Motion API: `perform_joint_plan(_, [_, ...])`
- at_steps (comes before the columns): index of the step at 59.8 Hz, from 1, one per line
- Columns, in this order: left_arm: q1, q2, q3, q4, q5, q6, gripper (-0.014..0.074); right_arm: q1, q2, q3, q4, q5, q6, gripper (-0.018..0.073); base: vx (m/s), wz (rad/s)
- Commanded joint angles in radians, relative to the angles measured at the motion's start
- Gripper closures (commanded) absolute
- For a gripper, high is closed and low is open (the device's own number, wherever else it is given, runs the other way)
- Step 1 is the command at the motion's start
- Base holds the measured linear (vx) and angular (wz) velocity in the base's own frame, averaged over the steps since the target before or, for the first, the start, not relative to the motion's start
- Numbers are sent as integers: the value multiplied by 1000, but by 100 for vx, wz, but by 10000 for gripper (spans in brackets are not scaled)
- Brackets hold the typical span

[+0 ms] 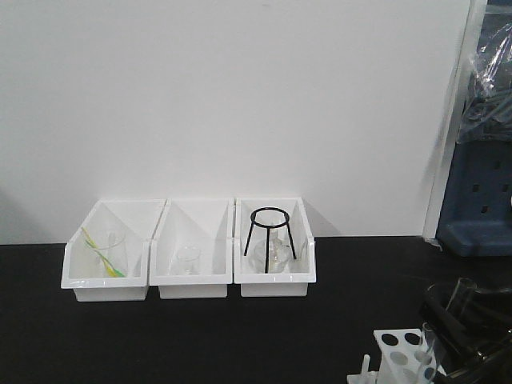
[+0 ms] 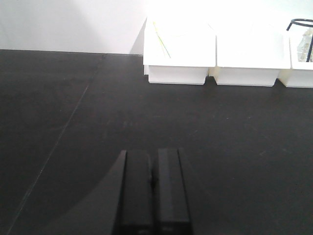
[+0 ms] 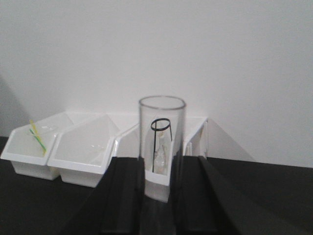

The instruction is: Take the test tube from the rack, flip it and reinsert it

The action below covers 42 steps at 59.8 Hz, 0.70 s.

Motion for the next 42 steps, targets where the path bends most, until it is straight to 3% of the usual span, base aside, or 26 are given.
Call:
perform_joint_plan(1, [-8, -1, 2, -5, -83, 0, 603, -6, 11, -19, 43, -171, -39, 568, 0, 0])
perform_joint_plan(42, [-8, -1, 2, -5, -83, 0, 603, -6, 208, -19, -1, -172, -100, 568, 0, 0])
